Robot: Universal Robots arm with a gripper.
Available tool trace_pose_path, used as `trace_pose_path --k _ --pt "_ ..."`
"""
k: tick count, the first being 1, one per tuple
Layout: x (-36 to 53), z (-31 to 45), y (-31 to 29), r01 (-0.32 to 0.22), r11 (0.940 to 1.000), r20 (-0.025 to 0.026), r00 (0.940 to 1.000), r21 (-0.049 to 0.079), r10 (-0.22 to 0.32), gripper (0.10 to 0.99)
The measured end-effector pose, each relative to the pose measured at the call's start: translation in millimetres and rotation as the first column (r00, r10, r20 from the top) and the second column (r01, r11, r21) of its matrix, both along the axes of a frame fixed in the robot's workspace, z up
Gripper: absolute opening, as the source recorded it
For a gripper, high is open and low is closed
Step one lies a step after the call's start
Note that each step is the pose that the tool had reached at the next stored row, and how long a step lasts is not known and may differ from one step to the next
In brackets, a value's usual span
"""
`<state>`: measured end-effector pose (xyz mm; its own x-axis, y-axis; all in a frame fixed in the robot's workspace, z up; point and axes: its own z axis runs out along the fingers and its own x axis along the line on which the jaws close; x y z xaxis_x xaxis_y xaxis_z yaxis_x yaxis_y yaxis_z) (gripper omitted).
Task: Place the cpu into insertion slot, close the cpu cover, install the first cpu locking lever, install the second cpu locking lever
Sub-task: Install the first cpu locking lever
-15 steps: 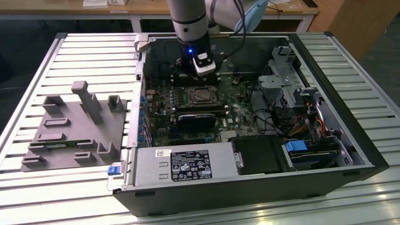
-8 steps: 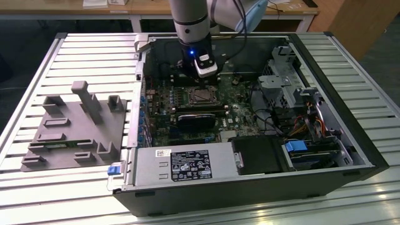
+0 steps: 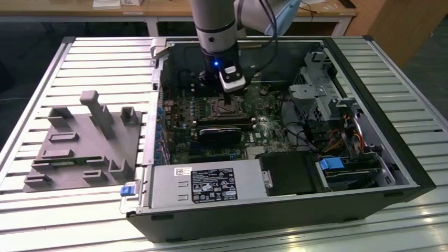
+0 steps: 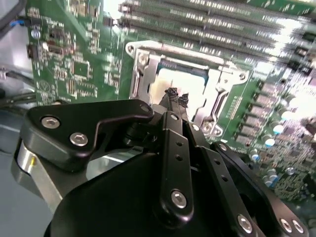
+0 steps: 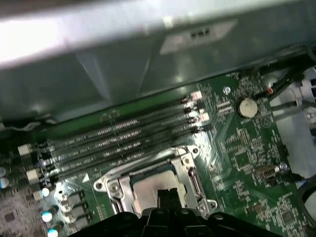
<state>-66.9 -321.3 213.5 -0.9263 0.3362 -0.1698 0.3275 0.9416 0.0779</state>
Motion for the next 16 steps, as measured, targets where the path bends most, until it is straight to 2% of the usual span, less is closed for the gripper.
trace_pose_path --k 3,6,13,16 --pt "0.3 0.1 -4.6 0.000 1.0000 -0.0023 1.0000 0.000 0.000 0.102" --pt "0.3 1.2 -5.0 0.000 1.0000 -0.0022 1.0000 0.001 0.000 0.102" --pt "0.3 18.6 -4.9 0.000 1.0000 -0.0023 1.0000 0.001 0.000 0.102" --pt "0.4 19.4 -4.9 0.000 1.0000 -0.0020 1.0000 0.002 0.000 0.102"
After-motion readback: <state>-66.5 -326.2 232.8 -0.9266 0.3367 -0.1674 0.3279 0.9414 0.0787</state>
